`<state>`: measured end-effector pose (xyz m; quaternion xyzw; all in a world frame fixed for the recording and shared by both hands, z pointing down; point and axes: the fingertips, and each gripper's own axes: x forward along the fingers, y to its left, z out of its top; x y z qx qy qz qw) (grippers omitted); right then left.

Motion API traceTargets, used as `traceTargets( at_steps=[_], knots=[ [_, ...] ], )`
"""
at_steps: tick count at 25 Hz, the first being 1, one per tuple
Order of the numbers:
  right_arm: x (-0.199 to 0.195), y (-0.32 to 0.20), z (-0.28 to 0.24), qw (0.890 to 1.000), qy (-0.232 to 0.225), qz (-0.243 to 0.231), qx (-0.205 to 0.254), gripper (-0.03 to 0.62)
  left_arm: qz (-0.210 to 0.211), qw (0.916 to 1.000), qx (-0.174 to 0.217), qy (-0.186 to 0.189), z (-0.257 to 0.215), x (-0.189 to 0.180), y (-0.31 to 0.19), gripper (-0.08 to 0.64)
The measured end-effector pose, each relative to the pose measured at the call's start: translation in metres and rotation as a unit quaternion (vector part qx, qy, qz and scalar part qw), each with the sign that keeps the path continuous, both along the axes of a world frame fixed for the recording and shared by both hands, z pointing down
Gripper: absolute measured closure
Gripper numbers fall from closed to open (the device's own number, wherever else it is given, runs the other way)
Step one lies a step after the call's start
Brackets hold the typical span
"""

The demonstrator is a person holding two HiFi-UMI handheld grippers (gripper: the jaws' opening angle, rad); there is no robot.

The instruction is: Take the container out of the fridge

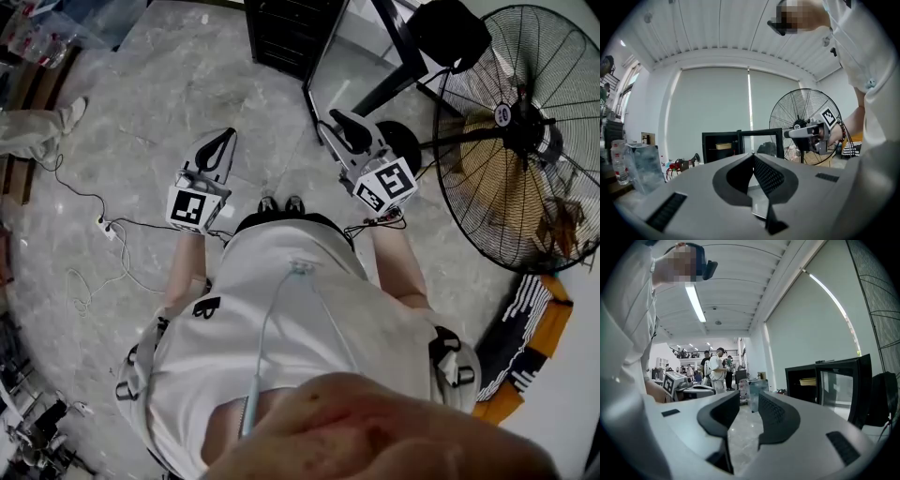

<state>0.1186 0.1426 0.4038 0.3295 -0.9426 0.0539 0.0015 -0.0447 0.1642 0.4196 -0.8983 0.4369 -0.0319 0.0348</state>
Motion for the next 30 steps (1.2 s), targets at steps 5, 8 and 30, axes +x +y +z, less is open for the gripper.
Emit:
traceTargets(
  at_steps=[5,8,30],
  knots=[
    [0.0002,-0.0010,0.0000,1.000,0.006,0.002,0.001,0.452,0.002,1.0000,-0.002,0.001,0.0028,-0.0007,-0.0011,0.552],
    [0.0021,-0.0009,-0.0002,1.000,0.004,0.004,0.001,0.430,0.004,1.0000,-0.004,0.004,0.0018,0.0010,-0.0014,0.552],
    [0.0028,-0.0077,-0.0031,1.000,0.005,0.012,-0.004,0.343,0.002,0.9998,-0.021,-0.001,0.0075,0.0000,-0.0027,0.552]
  ],
)
